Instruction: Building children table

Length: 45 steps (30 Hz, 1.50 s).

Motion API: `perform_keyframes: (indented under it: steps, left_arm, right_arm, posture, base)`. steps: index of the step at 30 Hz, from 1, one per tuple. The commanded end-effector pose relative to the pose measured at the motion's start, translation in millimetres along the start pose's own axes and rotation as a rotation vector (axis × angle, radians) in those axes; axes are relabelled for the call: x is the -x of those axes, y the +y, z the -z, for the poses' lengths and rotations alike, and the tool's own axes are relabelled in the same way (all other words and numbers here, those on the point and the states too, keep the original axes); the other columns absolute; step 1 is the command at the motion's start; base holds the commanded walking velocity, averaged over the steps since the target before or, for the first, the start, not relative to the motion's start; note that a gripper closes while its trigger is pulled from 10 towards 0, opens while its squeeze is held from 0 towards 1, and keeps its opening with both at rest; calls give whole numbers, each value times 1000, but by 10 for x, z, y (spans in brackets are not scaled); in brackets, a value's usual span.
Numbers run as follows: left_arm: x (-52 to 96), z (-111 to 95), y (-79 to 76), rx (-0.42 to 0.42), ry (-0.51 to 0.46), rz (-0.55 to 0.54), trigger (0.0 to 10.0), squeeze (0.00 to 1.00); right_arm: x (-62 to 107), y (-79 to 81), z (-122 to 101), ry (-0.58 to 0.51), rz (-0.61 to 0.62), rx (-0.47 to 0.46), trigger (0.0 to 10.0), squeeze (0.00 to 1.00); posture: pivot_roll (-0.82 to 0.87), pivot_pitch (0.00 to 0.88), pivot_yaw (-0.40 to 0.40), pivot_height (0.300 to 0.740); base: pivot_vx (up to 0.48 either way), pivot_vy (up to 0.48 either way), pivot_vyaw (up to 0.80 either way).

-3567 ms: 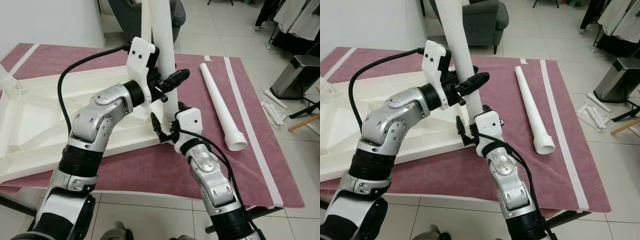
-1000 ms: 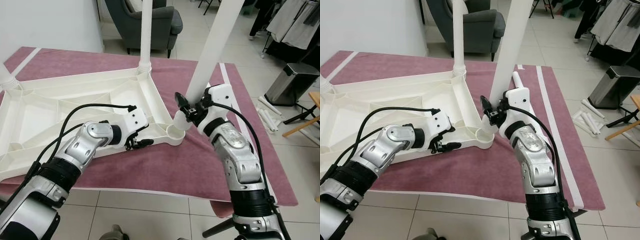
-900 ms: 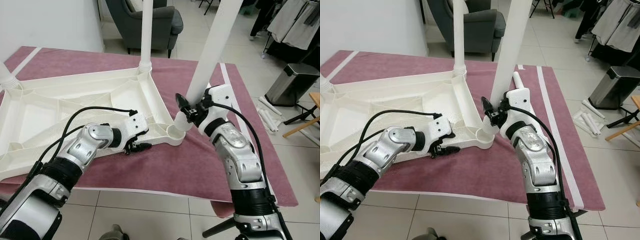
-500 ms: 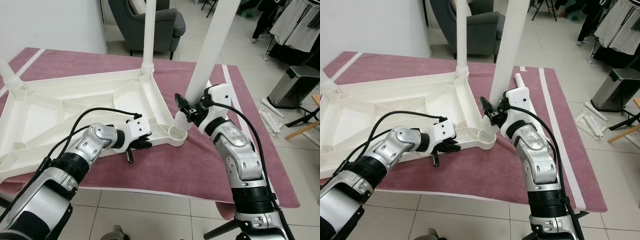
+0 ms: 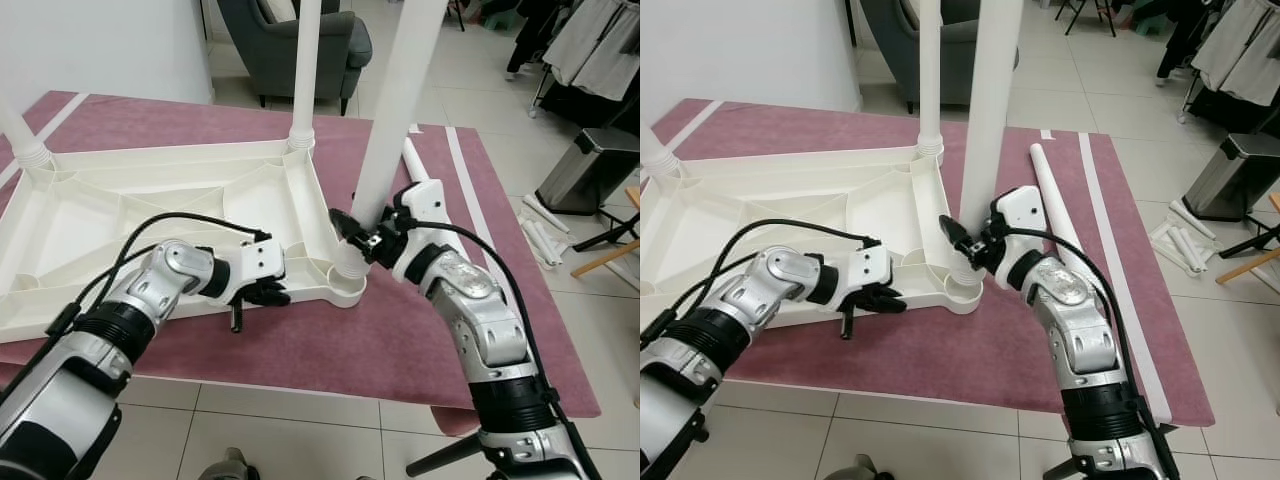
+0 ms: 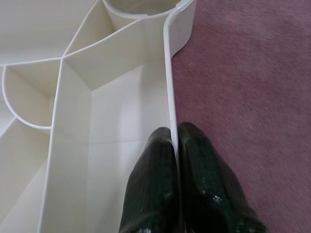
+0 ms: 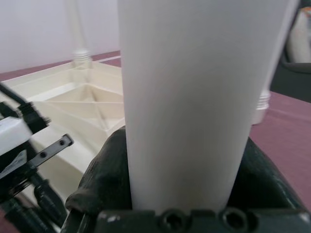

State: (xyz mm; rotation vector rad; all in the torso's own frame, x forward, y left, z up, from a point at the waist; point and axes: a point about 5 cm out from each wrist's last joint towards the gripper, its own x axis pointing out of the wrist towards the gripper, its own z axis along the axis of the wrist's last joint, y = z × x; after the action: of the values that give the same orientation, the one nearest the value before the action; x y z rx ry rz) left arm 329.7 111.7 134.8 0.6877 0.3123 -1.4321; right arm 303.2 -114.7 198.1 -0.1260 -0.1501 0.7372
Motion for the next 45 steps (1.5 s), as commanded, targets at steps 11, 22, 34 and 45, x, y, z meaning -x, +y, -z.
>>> perform_keyframes:
  steps: [11,22,34,45]
  left_arm:
    - [310,-98,343,-75,23,-119,0,0]
    - [309,-11,268,-35,0,-71,0,0]
    - [293,16,270,-29,-2,-71,0,0]
    - [265,6,271,-26,-12,-71,0,0]
  right_arm:
    - [-297,211,71,-34,-108,-47,10000,0]
    - [-314,11,273,-12,89,-6,10000,0]
    - [-149,148,346,-4,-3,-57,10000,0]
    - [-75,167,467,49,-18,-66,10000,0]
  posture:
    - [113,34,6,740]
    - [112,53,15,740]
    - [105,58,21,740]
    - [100,58,18,740]
  base:
    - [0,0,0]
    - [0,0,0]
    - [0,0,0]
    - [0,0,0]
